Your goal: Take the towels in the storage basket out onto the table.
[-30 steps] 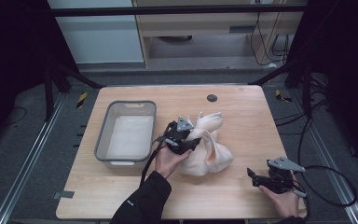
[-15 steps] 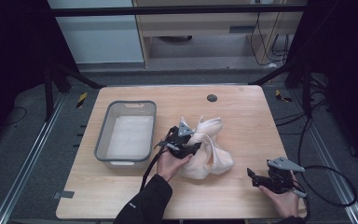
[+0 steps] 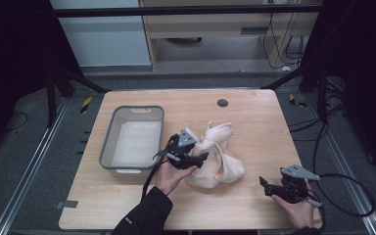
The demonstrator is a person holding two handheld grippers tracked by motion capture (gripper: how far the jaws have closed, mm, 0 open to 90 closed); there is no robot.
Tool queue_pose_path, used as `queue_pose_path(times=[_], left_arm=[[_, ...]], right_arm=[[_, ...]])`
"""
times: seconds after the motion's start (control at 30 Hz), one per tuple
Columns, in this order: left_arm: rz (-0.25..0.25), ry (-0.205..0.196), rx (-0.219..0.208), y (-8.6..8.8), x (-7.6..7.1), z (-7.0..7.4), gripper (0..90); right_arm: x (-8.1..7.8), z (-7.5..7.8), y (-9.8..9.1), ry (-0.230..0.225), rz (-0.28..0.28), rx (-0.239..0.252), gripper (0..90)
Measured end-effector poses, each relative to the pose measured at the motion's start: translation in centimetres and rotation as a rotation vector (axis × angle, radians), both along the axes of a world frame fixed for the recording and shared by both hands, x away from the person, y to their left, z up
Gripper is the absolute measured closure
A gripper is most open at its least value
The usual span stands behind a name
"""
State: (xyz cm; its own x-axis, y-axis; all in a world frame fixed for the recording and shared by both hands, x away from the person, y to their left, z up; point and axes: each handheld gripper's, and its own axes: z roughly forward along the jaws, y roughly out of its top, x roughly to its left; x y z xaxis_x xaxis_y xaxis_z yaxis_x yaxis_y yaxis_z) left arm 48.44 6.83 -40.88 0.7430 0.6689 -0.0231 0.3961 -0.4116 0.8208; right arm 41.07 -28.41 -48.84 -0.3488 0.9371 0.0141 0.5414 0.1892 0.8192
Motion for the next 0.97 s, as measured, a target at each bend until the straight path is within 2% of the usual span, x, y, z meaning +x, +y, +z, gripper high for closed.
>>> queue_pose_path(times=[0.13, 0.33, 0.43, 0.73, 0.97], left_arm=[[-0.015, -0.006, -0.016, 1.4, -0.9, 0.5, 34.5], [-0.009, -0.033, -0.002, 4.0, -2.5, 0.9, 32.3], [-0.004, -0.029, -0.022, 5.4, -3.1, 1.0, 31.9], [0.062, -0.063, -0.034, 9.9, -4.8, 1.3, 31.3], [0.127, -0.069, -0.044, 13.3, -6.0, 0.7, 30.7]], right_arm=[[0.0, 0.0, 0.0, 0.000, 0.000, 0.003, 13.2], [-0.1, 0.1, 0.0, 0.006, -0.005, 0.012, 13.2], [-0.1, 0.1, 0.0, 0.006, -0.004, 0.010, 13.2], [-0.1, 0.0, 0.0, 0.010, -0.011, 0.009, 12.1], [-0.1, 0.0, 0.0, 0.002, -0.016, 0.003, 11.9]])
